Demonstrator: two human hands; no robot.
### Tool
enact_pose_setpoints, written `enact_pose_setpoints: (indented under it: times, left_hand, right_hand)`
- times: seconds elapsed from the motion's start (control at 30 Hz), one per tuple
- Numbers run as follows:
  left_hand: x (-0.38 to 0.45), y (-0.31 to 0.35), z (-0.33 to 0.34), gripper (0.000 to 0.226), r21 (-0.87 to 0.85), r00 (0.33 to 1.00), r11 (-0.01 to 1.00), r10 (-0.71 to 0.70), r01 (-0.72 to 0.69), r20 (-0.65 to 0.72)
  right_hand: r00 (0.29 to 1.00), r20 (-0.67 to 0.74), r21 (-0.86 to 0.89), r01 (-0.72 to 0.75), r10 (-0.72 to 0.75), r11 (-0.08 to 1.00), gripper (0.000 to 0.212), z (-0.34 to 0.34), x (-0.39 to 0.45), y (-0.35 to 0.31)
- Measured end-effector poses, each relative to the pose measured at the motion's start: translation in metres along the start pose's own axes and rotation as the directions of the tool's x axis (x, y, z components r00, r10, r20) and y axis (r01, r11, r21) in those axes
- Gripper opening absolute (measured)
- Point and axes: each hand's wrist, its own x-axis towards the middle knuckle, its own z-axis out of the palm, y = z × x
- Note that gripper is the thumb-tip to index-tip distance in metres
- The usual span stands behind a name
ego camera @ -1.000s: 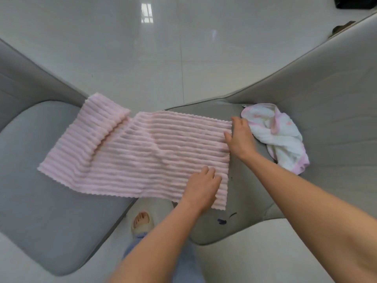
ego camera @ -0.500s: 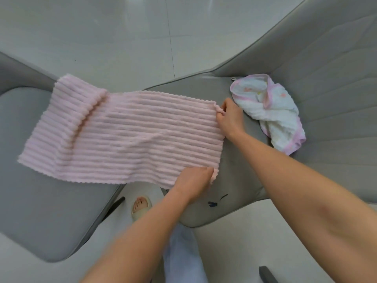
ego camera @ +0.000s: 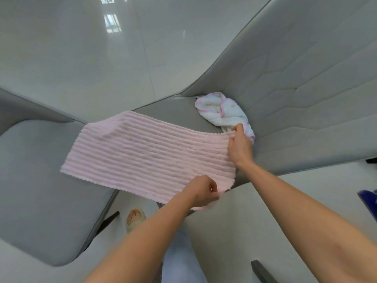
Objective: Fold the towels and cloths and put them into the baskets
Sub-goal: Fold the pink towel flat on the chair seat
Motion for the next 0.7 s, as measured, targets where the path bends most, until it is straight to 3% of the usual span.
enact_pose_setpoints:
  times: [0.23,0.37,0.53,0.6,0.7]
  left_hand:
    - [-0.06,-0.042,-0.04,0.027,-0.308,0.952,0.945,-0.19,0.111,-0.239]
    - [-0.097,-0.104,-0.081,0.016,-0.419,0.813,0.898,-0.344,0.138,-0.469]
    - [-0.123,-0.173,-0.121,0.028,-0.572,0.594,0.818,-0.489,0.058,-0.639]
    - [-0.129,-0.203,-0.136,0.028,-0.635,0.549,0.772,-0.537,0.014,-0.641]
    - [-0.134,-0.231,-0.147,0.027,-0.716,0.533,0.698,-0.596,-0.025,-0.6]
  right_hand:
    - [0.989,0.055,0.039,0.137,-0.139,0.99,0.018,-0.005,-0.017,-0.046]
    - [0.969,0.128,0.047,0.208,-0.212,0.977,0.027,0.024,-0.017,-0.115]
    - [0.953,0.178,0.085,0.235,-0.247,0.968,0.034,0.073,-0.014,-0.202]
    - [0.952,0.188,0.121,0.223,-0.243,0.967,0.032,0.099,-0.013,-0.234]
    - [0.943,0.223,0.158,0.216,-0.248,0.963,0.03,0.129,-0.009,-0.268]
